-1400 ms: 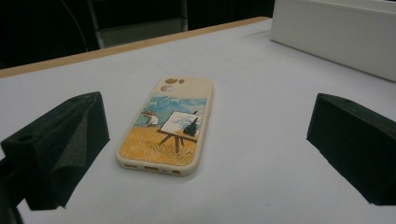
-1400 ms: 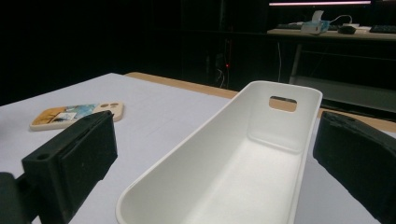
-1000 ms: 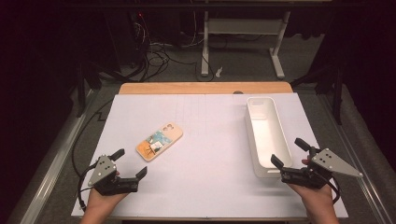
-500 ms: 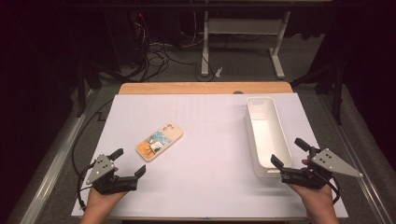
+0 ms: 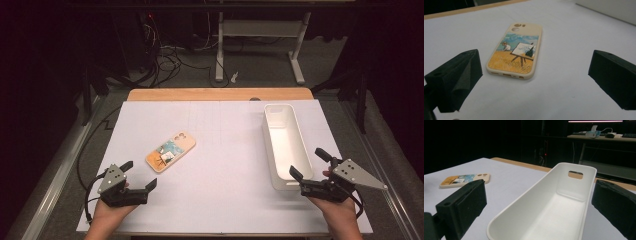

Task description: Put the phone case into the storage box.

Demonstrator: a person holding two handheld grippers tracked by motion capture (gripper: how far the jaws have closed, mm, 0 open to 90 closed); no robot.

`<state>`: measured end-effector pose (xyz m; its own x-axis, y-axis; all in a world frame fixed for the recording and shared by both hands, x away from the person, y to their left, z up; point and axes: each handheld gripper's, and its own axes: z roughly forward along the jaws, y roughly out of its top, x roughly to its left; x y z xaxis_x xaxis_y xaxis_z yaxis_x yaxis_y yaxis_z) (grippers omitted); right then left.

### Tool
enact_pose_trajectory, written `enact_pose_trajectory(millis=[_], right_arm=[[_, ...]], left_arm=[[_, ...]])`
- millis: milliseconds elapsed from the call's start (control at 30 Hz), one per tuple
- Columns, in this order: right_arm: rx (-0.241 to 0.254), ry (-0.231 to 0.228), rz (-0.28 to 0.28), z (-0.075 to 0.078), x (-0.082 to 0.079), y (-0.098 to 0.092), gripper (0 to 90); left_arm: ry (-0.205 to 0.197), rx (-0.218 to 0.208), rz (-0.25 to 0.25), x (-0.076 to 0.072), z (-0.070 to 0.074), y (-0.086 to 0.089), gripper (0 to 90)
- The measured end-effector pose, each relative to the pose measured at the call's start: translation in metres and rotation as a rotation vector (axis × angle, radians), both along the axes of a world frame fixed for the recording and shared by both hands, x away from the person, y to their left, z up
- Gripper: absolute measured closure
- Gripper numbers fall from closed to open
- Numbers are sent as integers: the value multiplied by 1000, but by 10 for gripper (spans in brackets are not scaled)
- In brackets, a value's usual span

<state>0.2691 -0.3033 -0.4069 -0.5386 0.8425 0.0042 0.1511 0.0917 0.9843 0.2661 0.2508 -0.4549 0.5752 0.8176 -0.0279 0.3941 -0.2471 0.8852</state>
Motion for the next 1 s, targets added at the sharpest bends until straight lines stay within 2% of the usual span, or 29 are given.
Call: enact_pose_trajectory(millis=[200,500,1000], right_arm=[[0,0,0,0,0,0,1],[1,-2,0,1,0,-1,1],[0,-1,1,1,0,0,1]], left_arm=[[83,64,4,5,-2,-2,1],[191,113,-31,12,-8,-5,2],[292,160,-24,16,-14,-5,1]])
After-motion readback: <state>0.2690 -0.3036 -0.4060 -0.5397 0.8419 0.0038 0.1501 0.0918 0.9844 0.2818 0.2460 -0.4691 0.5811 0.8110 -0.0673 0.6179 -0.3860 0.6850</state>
